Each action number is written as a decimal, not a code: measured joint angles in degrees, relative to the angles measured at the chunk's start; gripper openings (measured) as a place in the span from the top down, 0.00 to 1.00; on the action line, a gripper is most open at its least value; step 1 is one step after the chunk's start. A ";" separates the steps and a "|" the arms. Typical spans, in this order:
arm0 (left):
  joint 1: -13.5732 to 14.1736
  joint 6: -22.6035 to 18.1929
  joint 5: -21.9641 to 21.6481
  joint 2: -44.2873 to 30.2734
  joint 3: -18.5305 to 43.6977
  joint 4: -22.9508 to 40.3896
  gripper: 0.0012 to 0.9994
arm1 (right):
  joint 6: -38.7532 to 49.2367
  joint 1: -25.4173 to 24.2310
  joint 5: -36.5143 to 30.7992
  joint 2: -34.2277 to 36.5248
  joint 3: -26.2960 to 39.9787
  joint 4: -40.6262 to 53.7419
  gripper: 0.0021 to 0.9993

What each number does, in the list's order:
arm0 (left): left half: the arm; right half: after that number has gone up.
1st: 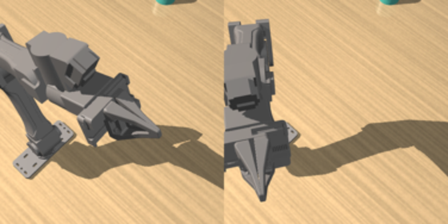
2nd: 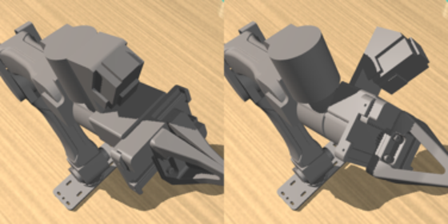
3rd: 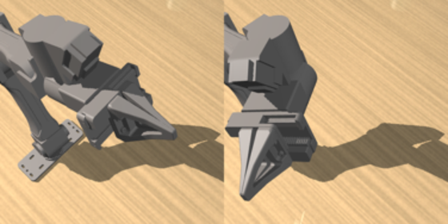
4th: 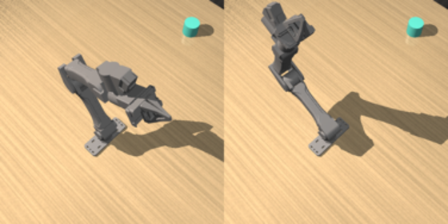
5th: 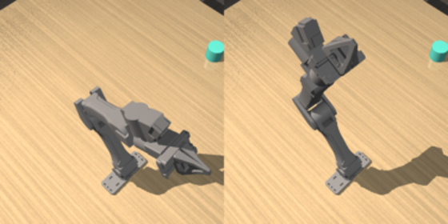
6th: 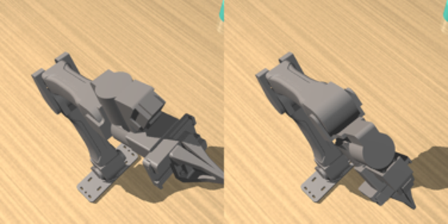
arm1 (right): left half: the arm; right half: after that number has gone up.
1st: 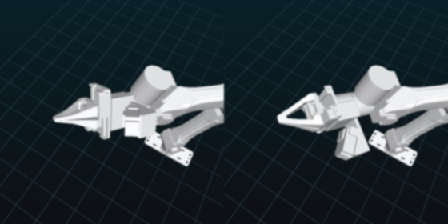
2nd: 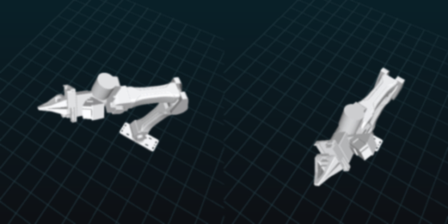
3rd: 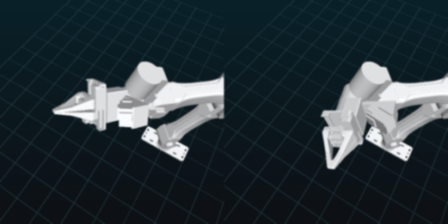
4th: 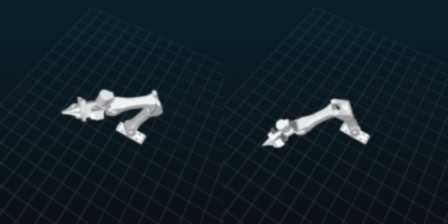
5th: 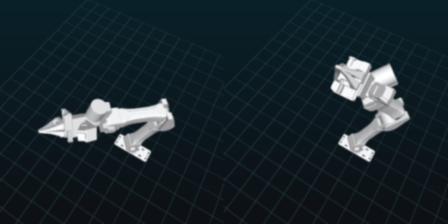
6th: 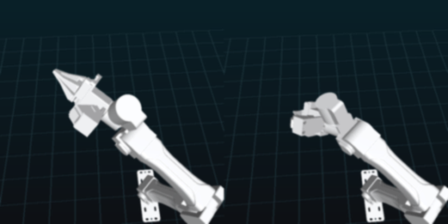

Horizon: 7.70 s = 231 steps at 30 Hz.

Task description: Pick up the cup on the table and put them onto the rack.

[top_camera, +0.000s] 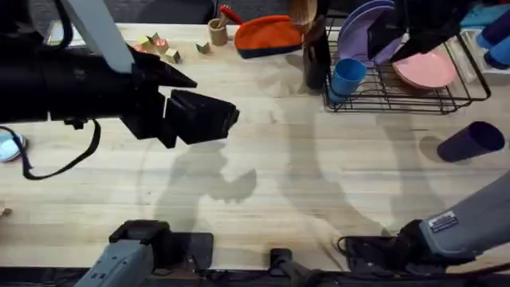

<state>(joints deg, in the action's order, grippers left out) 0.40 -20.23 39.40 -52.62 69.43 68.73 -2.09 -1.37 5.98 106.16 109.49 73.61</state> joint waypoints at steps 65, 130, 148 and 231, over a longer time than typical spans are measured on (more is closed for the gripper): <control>0.00 0.00 0.00 0.00 0.00 0.02 0.01 | 8.99 -14.32 -19.80 -47.12 -26.20 -3.12 0.00; 0.00 0.00 -0.01 0.00 0.00 0.01 0.01 | 6.80 -30.16 -9.34 -19.44 -42.07 -22.57 0.00; 0.00 0.00 0.00 0.00 0.00 0.02 0.01 | 6.52 -30.16 -9.35 -16.84 -42.09 -23.44 0.51; 0.00 0.00 0.00 0.00 0.00 0.00 0.01 | 6.41 12.07 -9.35 -9.51 2.15 -1.43 0.97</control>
<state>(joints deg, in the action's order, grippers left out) 0.40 -20.23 39.40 -52.62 69.43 68.73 4.32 10.70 -3.38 96.65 111.63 72.18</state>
